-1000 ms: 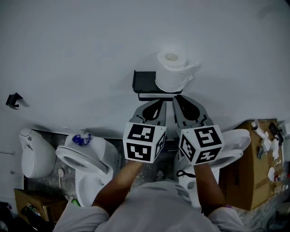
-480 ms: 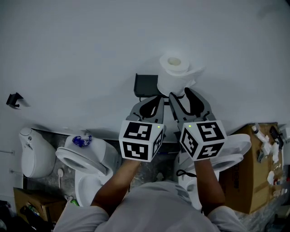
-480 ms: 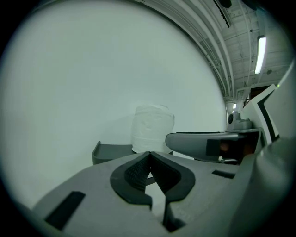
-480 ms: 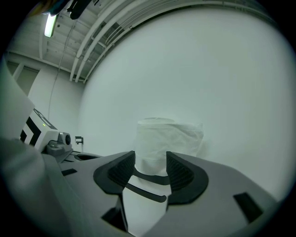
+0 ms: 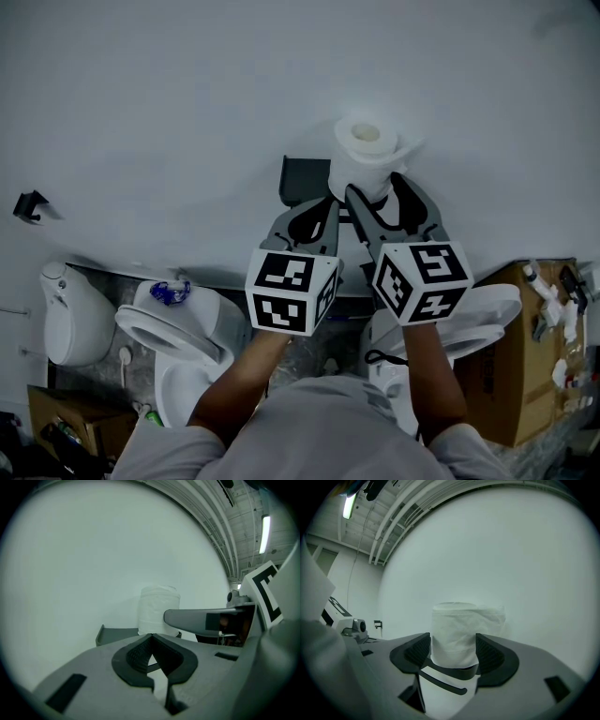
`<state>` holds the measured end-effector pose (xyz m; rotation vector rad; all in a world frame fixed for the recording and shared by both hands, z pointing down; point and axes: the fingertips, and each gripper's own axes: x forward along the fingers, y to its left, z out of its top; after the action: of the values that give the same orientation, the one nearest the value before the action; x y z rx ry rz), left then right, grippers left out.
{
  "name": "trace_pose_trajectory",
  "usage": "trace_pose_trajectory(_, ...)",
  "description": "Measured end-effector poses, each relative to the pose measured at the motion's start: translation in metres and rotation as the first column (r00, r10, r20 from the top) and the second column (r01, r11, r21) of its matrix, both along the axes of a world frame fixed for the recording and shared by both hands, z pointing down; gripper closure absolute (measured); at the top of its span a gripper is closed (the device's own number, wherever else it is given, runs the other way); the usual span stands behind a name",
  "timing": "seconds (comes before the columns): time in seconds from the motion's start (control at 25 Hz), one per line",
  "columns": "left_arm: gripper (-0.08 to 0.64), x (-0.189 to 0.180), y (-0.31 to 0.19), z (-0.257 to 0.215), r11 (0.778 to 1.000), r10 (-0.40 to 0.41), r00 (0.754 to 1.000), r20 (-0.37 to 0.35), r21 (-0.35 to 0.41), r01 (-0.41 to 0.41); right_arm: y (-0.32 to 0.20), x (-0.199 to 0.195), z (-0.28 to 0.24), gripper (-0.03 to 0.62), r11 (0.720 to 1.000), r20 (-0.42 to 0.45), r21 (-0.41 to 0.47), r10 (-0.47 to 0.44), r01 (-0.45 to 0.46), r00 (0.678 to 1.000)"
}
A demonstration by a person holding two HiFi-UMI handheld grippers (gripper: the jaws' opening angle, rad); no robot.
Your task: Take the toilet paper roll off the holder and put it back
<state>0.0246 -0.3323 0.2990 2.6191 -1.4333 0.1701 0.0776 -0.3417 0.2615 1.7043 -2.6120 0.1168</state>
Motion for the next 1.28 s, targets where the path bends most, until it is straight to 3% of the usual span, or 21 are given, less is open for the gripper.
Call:
trace_pose_trajectory(0.32, 0.557, 0.001, 0.0, -0.001, 1.0, 0.01, 1.0, -0.008, 0.006, -0.009, -0.013, -0.004, -0.005, 0.245, 1.0, 0.001, 0.0, -0.012, 0.012, 1.0)
trace_pose_trajectory(0.84, 0.557, 0.001, 0.0, -0.001, 1.0, 0.022, 0.999, -0.023, -0.009, -0.022, -0.029, -0.006, -0.003, 0.232, 0.999, -0.078, -0.041, 0.006, -0.009, 0.997)
trace_pose_trajectory(1.28, 0.555, -0.001, 0.002, 0.003, 1.0, 0.017, 1.0, -0.021, -0.02, -0.017, -0.028, -0.006, 0.001, 0.239, 0.999, -0.095, -0.035, 0.016, -0.019, 0.995)
